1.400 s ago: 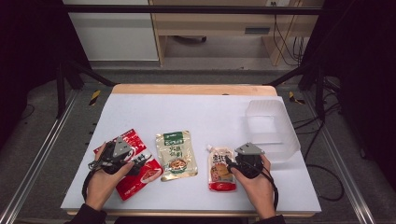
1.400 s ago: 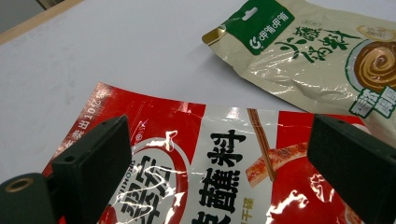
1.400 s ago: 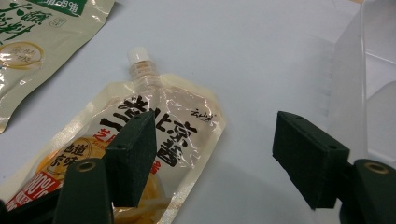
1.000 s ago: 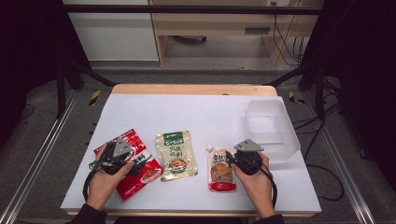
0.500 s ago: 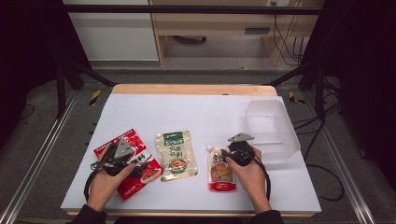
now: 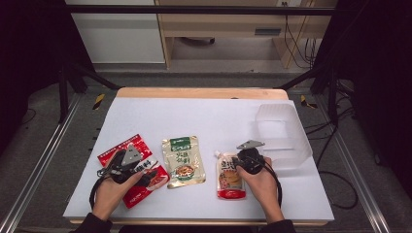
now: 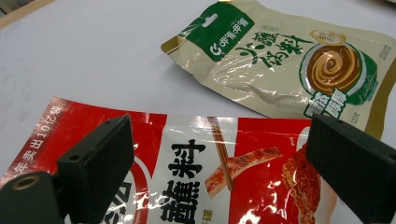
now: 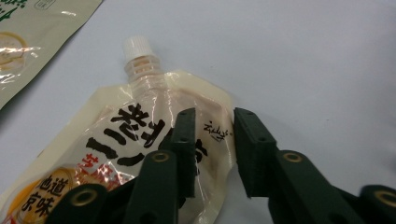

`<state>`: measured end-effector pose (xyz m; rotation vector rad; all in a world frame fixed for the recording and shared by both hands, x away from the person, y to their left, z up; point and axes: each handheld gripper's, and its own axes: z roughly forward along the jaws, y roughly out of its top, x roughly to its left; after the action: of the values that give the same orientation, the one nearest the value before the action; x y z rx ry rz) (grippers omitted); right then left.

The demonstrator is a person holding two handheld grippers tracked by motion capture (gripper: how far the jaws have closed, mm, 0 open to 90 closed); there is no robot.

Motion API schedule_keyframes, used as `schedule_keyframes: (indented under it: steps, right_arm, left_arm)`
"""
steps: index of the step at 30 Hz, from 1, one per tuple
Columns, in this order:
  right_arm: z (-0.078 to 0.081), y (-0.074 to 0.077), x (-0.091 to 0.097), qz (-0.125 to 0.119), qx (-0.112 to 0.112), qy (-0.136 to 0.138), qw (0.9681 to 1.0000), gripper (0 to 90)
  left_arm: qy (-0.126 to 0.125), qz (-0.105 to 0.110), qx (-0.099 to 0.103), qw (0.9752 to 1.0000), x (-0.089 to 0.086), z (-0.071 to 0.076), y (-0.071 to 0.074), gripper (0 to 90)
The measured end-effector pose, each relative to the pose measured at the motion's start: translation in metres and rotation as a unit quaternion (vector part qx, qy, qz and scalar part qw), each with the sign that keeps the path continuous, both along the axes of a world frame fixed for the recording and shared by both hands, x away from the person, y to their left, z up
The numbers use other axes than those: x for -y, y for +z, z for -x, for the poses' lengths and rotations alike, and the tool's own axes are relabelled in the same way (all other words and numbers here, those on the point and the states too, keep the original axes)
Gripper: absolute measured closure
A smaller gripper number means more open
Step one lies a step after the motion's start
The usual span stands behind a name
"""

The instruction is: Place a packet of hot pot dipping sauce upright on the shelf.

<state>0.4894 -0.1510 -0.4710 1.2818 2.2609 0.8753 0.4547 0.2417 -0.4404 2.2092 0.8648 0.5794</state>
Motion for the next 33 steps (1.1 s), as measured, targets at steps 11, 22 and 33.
schedule_keyframes:
  steps: [11,22,33]
  right_arm:
    - [0.011,0.011,-0.009,0.021,0.027,0.034,0.9988,89.6]
    - [0.026,0.052,-0.014,-0.016,0.096,0.062,0.9933,90.0]
    - [0.035,0.081,-0.015,-0.024,0.143,0.079,0.9862,90.0]
  left_arm:
    - [-0.006,0.005,-0.001,1.0000,0.003,0.001,0.001,7.8]
    - [-0.013,0.036,0.001,0.9993,0.008,0.003,0.007,8.3]
    - [-0.045,0.029,0.030,0.9981,0.043,0.006,0.024,8.2]
